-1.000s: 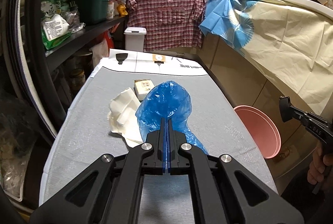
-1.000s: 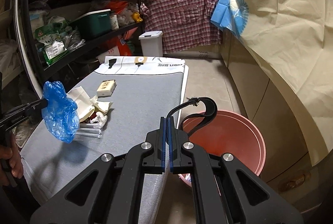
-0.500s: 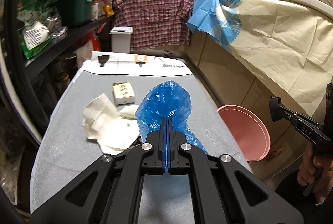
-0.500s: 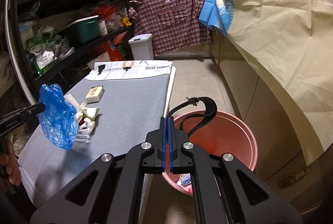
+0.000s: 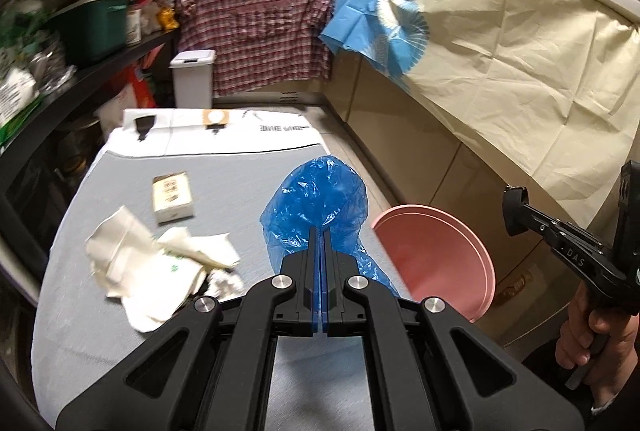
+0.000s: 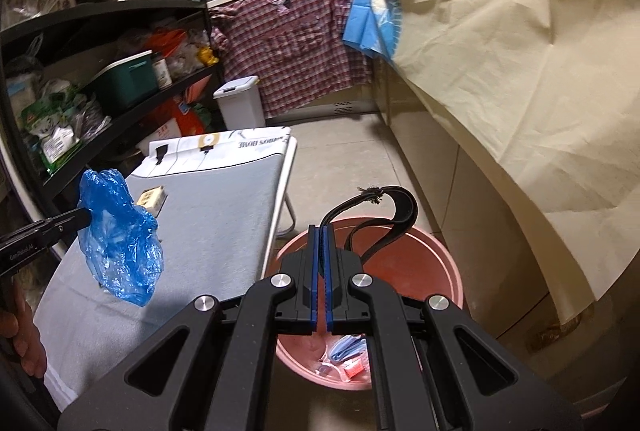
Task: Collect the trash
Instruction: 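Open both tools over the pink bin to drop the blue bag and cord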
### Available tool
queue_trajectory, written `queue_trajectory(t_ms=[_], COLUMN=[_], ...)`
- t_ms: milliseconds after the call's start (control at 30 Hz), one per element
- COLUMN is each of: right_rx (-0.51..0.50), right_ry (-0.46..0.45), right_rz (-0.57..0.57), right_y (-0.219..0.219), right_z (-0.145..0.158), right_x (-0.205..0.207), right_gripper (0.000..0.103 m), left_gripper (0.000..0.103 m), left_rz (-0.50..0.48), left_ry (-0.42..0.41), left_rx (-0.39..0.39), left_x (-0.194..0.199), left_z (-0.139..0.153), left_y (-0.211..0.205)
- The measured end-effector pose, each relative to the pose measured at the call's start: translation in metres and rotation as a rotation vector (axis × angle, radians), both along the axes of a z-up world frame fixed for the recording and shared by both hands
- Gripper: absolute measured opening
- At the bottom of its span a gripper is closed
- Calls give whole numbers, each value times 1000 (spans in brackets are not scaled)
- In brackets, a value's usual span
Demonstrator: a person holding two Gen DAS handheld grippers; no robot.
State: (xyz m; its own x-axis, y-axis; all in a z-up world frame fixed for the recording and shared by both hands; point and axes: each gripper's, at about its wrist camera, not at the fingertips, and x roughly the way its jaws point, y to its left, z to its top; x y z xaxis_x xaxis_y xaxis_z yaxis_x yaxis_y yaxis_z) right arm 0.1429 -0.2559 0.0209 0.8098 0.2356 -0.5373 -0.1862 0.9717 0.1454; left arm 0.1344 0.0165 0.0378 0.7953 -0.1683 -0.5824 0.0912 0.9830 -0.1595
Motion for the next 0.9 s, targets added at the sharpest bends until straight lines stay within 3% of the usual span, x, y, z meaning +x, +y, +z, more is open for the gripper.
queue_trajectory(t_ms=[533,900], right_rx=[25,14], right_ry=[51,81], right_rz=[-63,-94], right_y=[-26,-29], right_z=[-15,-26], right_x=[21,40], right_gripper=[3,3], left_gripper=[0,0], left_rz=[-135,-194], left_ry=[-4,37], left_rx=[18,46], left_x=[53,84], left_z=[4,-20], left_y=[-71,-106])
